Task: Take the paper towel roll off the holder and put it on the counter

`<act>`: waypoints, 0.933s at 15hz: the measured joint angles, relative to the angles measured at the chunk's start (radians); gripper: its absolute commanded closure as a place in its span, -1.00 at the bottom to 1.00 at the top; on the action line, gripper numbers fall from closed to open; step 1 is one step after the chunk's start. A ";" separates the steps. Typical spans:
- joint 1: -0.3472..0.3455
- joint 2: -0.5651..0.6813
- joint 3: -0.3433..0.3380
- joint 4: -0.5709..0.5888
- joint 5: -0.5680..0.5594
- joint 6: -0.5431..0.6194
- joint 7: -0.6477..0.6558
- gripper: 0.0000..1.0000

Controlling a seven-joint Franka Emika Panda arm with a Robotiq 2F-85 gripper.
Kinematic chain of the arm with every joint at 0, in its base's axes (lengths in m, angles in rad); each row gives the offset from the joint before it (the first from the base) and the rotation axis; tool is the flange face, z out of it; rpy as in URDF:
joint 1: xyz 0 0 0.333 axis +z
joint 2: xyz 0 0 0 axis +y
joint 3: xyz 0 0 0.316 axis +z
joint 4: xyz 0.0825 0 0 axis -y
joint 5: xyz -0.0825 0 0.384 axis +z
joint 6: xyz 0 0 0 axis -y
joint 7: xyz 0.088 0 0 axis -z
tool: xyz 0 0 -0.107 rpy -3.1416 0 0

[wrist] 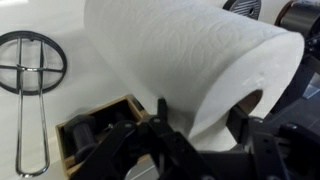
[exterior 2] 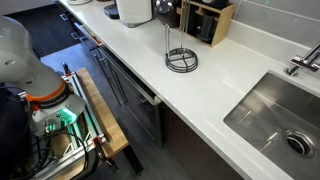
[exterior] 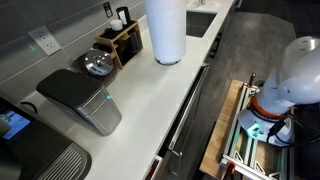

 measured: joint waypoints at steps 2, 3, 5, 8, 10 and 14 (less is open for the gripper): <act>0.001 0.005 0.001 -0.091 0.014 0.045 -0.056 0.32; 0.002 0.005 0.001 -0.134 0.019 0.073 -0.079 0.32; 0.002 0.005 0.003 -0.214 0.027 0.141 -0.113 0.32; 0.003 0.004 0.010 -0.317 0.031 0.266 -0.146 0.32; 0.009 0.004 0.010 -0.368 0.046 0.332 -0.167 0.32; 0.026 0.003 0.010 -0.427 0.061 0.393 -0.181 -0.66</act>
